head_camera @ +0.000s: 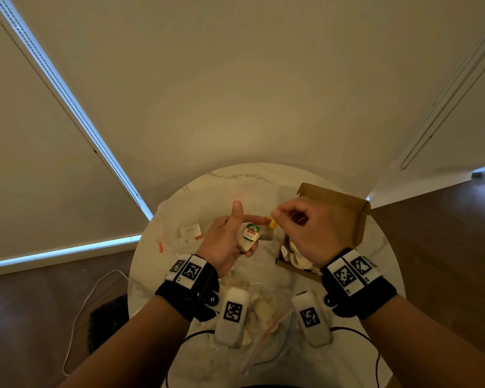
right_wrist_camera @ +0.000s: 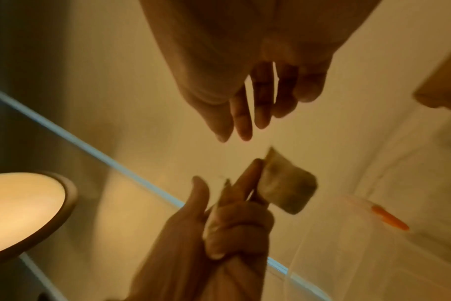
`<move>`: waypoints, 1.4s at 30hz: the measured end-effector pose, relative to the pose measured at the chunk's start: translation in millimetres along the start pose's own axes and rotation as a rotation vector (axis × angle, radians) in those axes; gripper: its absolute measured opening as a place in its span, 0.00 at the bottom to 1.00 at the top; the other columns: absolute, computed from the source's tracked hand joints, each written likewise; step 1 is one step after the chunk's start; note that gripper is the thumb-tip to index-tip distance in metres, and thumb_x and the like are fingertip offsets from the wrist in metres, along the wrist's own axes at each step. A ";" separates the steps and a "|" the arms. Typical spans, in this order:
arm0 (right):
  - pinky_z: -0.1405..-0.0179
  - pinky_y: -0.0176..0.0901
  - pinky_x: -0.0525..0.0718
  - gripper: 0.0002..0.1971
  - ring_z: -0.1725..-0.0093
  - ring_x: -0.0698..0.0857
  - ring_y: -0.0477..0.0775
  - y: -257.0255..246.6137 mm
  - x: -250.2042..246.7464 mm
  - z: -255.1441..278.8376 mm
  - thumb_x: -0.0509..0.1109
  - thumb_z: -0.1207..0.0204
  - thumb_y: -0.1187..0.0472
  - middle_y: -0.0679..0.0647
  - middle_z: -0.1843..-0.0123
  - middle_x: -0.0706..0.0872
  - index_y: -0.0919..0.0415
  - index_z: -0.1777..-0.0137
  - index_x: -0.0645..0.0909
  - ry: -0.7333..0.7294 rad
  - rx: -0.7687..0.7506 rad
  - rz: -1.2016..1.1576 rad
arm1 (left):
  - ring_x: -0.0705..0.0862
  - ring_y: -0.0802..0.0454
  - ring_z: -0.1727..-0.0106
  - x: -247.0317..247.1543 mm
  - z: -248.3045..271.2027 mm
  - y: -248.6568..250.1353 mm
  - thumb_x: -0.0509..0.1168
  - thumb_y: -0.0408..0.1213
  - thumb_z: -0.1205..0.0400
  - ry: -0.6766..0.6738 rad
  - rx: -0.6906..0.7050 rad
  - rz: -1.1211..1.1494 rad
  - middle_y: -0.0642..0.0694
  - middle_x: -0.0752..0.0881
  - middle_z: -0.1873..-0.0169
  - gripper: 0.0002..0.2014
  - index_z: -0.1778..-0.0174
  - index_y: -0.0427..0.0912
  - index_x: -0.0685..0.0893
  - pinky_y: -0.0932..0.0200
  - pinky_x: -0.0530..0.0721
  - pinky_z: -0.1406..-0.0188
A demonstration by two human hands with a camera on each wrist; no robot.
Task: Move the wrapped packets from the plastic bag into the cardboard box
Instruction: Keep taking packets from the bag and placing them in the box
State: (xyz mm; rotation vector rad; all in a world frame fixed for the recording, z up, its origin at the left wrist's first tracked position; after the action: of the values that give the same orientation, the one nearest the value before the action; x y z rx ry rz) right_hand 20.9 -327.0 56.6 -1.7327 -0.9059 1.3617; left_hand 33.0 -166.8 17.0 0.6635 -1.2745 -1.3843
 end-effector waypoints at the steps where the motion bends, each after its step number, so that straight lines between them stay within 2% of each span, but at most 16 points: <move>1: 0.65 0.34 0.80 0.06 0.63 0.82 0.45 -7.3 6.4 1.3 0.75 0.26 0.54 0.48 0.61 0.87 0.54 0.57 0.89 -0.050 -0.043 0.054 | 0.77 0.48 0.74 0.0 -0.4 -0.1 0.51 0.62 0.19 0.019 -0.002 0.005 0.39 0.84 0.73 0.34 0.53 0.34 0.90 0.59 0.75 0.76; 3: 0.65 0.39 0.78 0.07 0.65 0.79 0.45 -14.0 21.5 3.8 0.75 0.27 0.50 0.48 0.61 0.85 0.51 0.56 0.91 -0.155 -0.078 0.120 | 0.78 0.48 0.73 0.8 -0.4 -0.9 0.50 0.62 0.18 0.050 -0.001 -0.017 0.38 0.86 0.69 0.33 0.53 0.37 0.90 0.58 0.76 0.74; 6: 0.65 0.42 0.76 0.06 0.68 0.77 0.42 -12.3 31.9 1.7 0.78 0.30 0.50 0.49 0.61 0.85 0.50 0.56 0.91 -0.208 -0.075 0.134 | 0.82 0.48 0.67 -0.9 -1.4 -3.1 0.48 0.63 0.16 0.094 0.003 -0.098 0.40 0.90 0.63 0.32 0.52 0.41 0.90 0.55 0.77 0.68; 11: 0.68 0.41 0.79 0.04 0.70 0.80 0.43 -20.2 31.9 4.0 0.81 0.32 0.58 0.50 0.64 0.87 0.55 0.60 0.89 -0.198 -0.101 -0.024 | 0.80 0.48 0.73 -4.4 -2.3 -4.6 0.50 0.63 0.17 0.125 0.011 -0.042 0.37 0.85 0.70 0.33 0.50 0.36 0.88 0.56 0.79 0.69; 14: 0.65 0.48 0.86 0.04 0.67 0.87 0.53 -27.1 25.2 5.9 0.80 0.30 0.61 0.54 0.66 0.90 0.60 0.58 0.89 -0.221 -0.077 -0.132 | 0.77 0.46 0.74 -7.2 -2.1 -4.4 0.47 0.60 0.13 0.143 0.011 -0.042 0.34 0.83 0.70 0.34 0.54 0.36 0.89 0.56 0.76 0.71; 17: 0.67 0.36 0.84 0.03 0.68 0.86 0.48 -32.1 10.0 6.4 0.80 0.30 0.64 0.56 0.66 0.90 0.61 0.57 0.90 -0.220 -0.048 -0.187 | 0.76 0.45 0.73 -9.9 -3.3 -3.0 0.46 0.59 0.13 0.157 0.025 -0.054 0.32 0.83 0.69 0.34 0.57 0.39 0.92 0.54 0.74 0.69; 19: 0.67 0.32 0.84 0.05 0.69 0.85 0.47 -34.0 -1.4 5.2 0.80 0.31 0.66 0.57 0.66 0.90 0.60 0.57 0.90 -0.209 -0.024 -0.224 | 0.75 0.47 0.74 -12.4 -3.8 -1.5 0.46 0.59 0.12 0.166 0.014 -0.064 0.33 0.81 0.71 0.35 0.56 0.38 0.92 0.54 0.74 0.69; 22: 0.60 0.45 0.88 0.05 0.65 0.88 0.57 -27.0 -13.1 0.7 0.81 0.33 0.65 0.57 0.65 0.89 0.56 0.59 0.90 -0.247 0.028 -0.148 | 0.74 0.47 0.72 -14.1 -4.0 0.9 0.46 0.61 0.13 0.151 0.006 -0.082 0.35 0.81 0.68 0.35 0.56 0.40 0.93 0.56 0.72 0.70; 24: 0.58 0.48 0.88 0.05 0.62 0.88 0.54 -17.1 -12.1 -0.7 0.82 0.33 0.63 0.53 0.62 0.90 0.54 0.61 0.90 -0.328 0.051 -0.005 | 0.74 0.47 0.72 -11.3 -3.6 2.8 0.46 0.61 0.14 0.112 0.008 -0.078 0.36 0.82 0.70 0.36 0.54 0.37 0.92 0.57 0.72 0.71; 27: 0.57 0.36 0.85 0.05 0.58 0.85 0.38 -5.6 -3.9 -2.4 0.83 0.35 0.61 0.44 0.51 0.88 0.53 0.61 0.91 -0.372 0.032 0.113 | 0.73 0.50 0.75 -2.5 -2.6 3.9 0.45 0.60 0.13 0.044 0.001 -0.047 0.43 0.80 0.80 0.37 0.51 0.32 0.90 0.60 0.70 0.75; 29: 0.57 0.29 0.84 0.05 0.55 0.85 0.36 -1.0 -0.3 -5.1 0.82 0.34 0.63 0.43 0.47 0.87 0.57 0.60 0.91 -0.341 0.033 0.100 | 0.73 0.51 0.76 1.6 -2.4 1.2 0.45 0.61 0.14 0.013 -0.025 -0.026 0.45 0.80 0.80 0.38 0.51 0.32 0.91 0.61 0.70 0.75; 32: 0.58 0.30 0.85 0.04 0.59 0.88 0.42 5.1 0.7 -6.5 0.81 0.32 0.65 0.50 0.56 0.91 0.60 0.58 0.90 -0.273 0.077 0.021 | 0.74 0.51 0.75 1.6 -3.5 -4.4 0.46 0.62 0.14 0.000 -0.057 0.001 0.45 0.82 0.75 0.37 0.53 0.33 0.91 0.60 0.70 0.75; 35: 0.59 0.38 0.88 0.05 0.63 0.89 0.49 9.7 -0.3 -7.1 0.81 0.32 0.66 0.54 0.62 0.91 0.60 0.58 0.90 -0.202 0.096 -0.069 | 0.74 0.50 0.75 0.7 -5.4 -3.8 0.48 0.61 0.14 0.016 -0.050 0.025 0.42 0.84 0.63 0.34 0.56 0.36 0.89 0.60 0.69 0.77; 37: 0.59 0.38 0.88 0.10 0.64 0.88 0.48 15.9 -0.4 -9.3 0.80 0.32 0.69 0.56 0.62 0.89 0.59 0.53 0.88 -0.177 0.106 -0.126 | 0.75 0.51 0.76 1.4 -8.2 -3.5 0.49 0.59 0.13 0.038 -0.044 0.033 0.41 0.86 0.59 0.30 0.57 0.38 0.87 0.60 0.69 0.77; 39: 0.57 0.35 0.87 0.16 0.63 0.86 0.45 26.4 -2.2 -13.9 0.79 0.31 0.70 0.54 0.62 0.87 0.56 0.45 0.86 -0.175 0.129 -0.127 | 0.75 0.51 0.75 -0.5 -12.6 -6.4 0.51 0.57 0.13 0.087 -0.049 0.007 0.41 0.88 0.56 0.26 0.56 0.39 0.85 0.59 0.69 0.76; 42: 0.52 0.37 0.86 0.11 0.57 0.87 0.44 51.4 -12.2 -25.2 0.77 0.28 0.66 0.46 0.57 0.88 0.53 0.47 0.87 -0.186 0.172 0.046 | 0.74 0.51 0.75 -6.0 -19.6 -16.2 0.58 0.46 0.12 0.127 -0.083 0.024 0.40 0.85 0.59 0.16 0.52 0.37 0.82 0.59 0.69 0.76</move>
State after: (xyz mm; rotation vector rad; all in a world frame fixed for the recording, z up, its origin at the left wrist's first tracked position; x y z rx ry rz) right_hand 47.6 -365.3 21.2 -1.5242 -0.8263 1.6028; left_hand 47.0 -170.2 -4.8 0.6660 -1.1160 -1.3462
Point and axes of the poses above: each hand's wrist, its own z-axis away from the middle knuckle, its own x-axis out of the palm, y = z × x, the point moved 7 cm from there along -z, towards the middle knuckle
